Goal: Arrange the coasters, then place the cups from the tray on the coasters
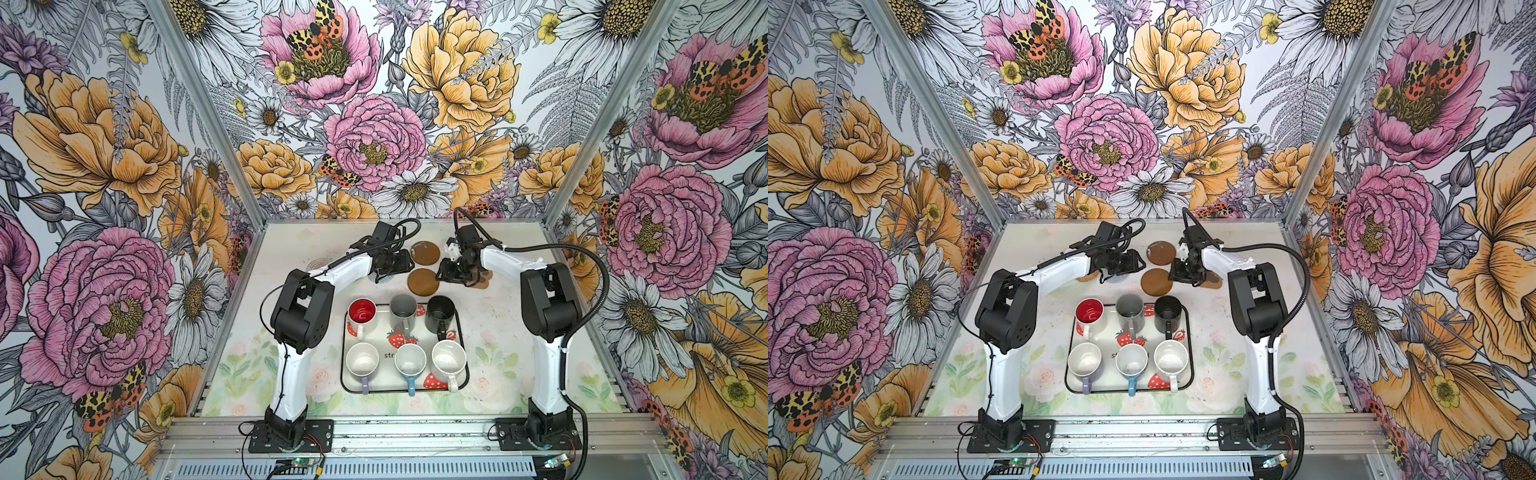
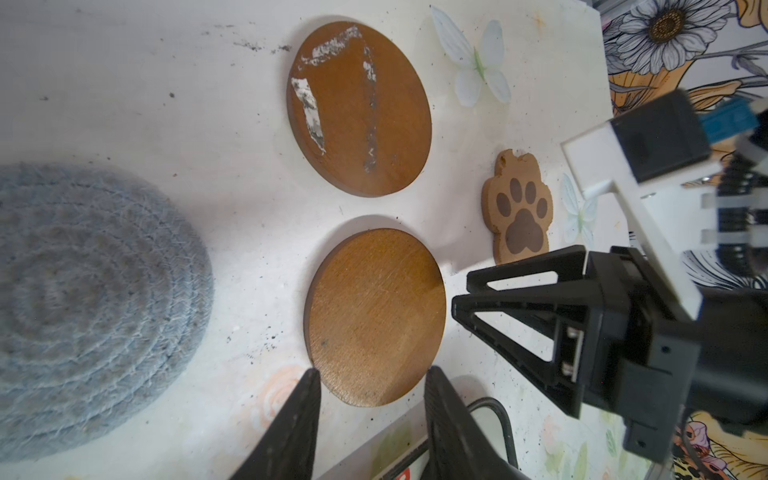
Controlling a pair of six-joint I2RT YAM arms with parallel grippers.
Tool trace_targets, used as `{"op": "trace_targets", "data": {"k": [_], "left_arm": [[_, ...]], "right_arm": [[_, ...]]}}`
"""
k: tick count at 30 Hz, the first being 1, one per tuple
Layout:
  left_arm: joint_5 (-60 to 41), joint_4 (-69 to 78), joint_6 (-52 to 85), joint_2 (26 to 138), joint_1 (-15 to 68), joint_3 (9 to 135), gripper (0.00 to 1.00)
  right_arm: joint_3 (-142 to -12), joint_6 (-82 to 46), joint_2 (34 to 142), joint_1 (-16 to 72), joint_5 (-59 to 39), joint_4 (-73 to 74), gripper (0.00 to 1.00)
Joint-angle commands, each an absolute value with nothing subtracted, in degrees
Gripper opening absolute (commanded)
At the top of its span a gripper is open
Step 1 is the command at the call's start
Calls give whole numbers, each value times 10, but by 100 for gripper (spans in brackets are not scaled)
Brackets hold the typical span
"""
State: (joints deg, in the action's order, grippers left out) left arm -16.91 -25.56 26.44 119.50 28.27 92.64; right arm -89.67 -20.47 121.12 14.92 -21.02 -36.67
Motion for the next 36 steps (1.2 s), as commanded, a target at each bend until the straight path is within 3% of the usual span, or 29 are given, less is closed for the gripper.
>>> {"op": "trace_targets", "data": {"k": [1,24,36], "left_arm": [[-148,-261,253,1202,287,924,44],[-169,-269,267,1289,301,968,46],[-188,-272,286,1338,316,1018,40]], "right_arm": [[-877,-217,1175,144,-221,-311,45],[-838,-265,1204,132,-265,-246,53],[-817,-269,1199,125,-273,-245,55]]}}
